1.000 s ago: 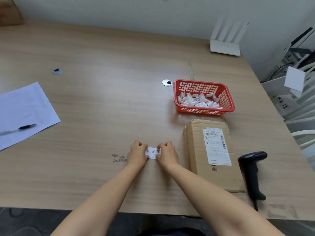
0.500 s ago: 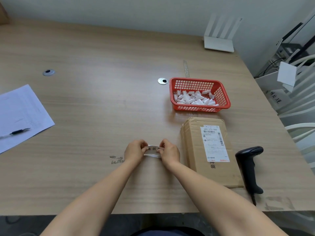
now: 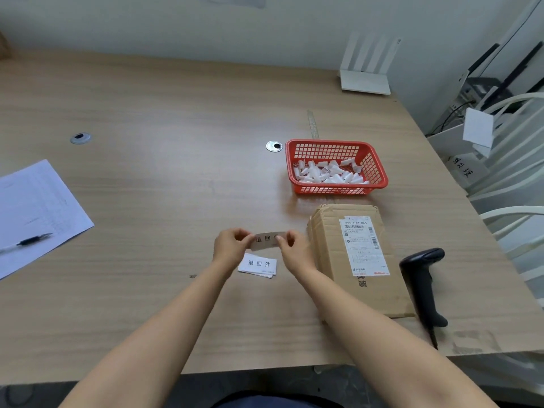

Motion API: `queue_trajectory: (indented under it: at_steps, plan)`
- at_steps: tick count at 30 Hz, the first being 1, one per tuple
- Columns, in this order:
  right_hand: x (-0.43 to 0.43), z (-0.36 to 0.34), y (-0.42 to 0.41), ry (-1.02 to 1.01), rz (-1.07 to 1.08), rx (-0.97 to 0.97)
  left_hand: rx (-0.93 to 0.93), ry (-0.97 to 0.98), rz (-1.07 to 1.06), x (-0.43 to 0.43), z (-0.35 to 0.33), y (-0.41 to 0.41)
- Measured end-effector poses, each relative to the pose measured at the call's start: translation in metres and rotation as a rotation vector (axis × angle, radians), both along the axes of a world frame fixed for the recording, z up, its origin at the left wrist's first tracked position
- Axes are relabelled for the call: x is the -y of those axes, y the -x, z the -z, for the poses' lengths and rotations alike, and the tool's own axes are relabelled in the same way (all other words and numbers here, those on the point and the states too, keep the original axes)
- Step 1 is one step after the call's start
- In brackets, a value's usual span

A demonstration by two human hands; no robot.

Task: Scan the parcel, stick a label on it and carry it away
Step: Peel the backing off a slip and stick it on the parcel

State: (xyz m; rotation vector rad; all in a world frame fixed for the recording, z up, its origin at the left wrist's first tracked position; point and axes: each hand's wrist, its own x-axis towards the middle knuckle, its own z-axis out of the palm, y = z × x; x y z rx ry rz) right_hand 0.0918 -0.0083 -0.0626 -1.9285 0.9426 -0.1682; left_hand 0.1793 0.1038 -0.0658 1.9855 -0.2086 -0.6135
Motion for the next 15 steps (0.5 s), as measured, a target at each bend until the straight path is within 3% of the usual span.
queue_trajectory:
  at_steps: [2,5,15]
  plan:
    - [0.004,-0.021,0.003,-0.024,0.045,0.098,-0.155,0.215,-0.016,0.004,-0.029,-0.002]
    - [0.013,-0.053,0.012,0.025,0.135,0.258,-0.235,0.378,0.076,0.007,-0.066,0.001]
    - [0.038,-0.107,0.052,0.078,0.280,0.459,-0.182,0.451,0.224,0.036,-0.107,0.039]
